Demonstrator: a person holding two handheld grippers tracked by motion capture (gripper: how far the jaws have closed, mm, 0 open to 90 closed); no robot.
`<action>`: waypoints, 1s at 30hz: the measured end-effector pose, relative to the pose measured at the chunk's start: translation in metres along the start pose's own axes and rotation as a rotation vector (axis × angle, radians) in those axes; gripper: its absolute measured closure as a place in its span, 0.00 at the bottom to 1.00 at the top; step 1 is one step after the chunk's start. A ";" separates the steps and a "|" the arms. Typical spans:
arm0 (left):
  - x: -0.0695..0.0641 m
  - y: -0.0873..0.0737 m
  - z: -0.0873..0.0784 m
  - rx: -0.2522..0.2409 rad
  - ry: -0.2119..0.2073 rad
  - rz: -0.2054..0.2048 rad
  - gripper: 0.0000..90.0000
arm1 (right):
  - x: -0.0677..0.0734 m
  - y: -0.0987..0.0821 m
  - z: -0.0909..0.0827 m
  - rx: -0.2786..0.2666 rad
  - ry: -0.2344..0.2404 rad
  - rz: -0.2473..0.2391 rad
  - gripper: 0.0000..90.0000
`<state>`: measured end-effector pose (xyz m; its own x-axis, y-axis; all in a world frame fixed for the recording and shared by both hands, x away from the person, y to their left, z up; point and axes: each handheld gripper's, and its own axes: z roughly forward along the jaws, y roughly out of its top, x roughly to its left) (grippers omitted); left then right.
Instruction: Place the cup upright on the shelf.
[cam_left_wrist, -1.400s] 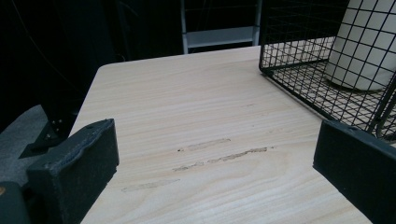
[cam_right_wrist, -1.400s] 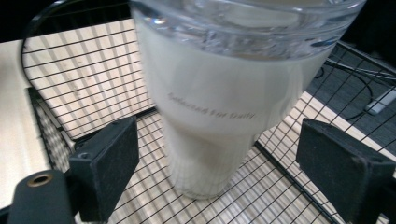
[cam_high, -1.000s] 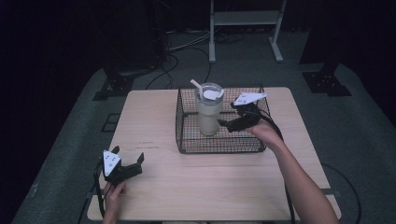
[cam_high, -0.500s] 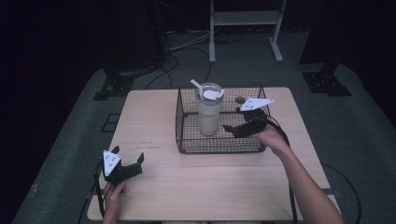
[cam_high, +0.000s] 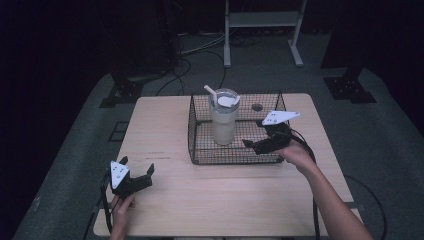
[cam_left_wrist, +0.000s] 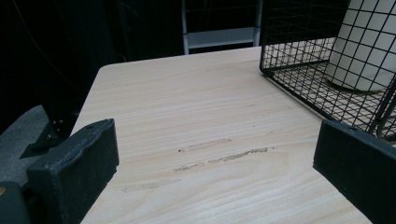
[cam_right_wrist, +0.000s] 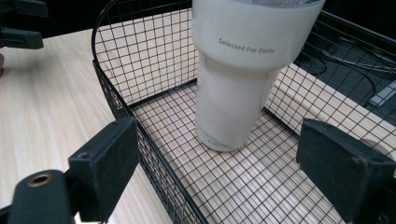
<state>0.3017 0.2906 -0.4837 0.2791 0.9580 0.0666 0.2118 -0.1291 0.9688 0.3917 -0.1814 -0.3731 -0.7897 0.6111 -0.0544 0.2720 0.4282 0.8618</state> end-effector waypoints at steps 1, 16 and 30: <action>0.000 0.000 0.000 0.000 0.000 0.000 0.00 | 0.000 -0.001 -0.001 0.001 -0.001 0.001 0.14; 0.000 0.000 0.000 0.003 0.000 0.005 0.00 | 0.007 -0.016 -0.016 0.003 0.002 0.011 0.14; 0.000 0.000 0.000 0.003 0.000 0.004 0.00 | 0.013 -0.035 -0.028 0.010 0.001 0.029 0.14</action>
<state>0.3018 0.2904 -0.4837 0.2798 0.9575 0.0704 0.2137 -0.1336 0.9677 0.3564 -0.2075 -0.3895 -0.7818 0.6228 -0.0294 0.3001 0.4172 0.8579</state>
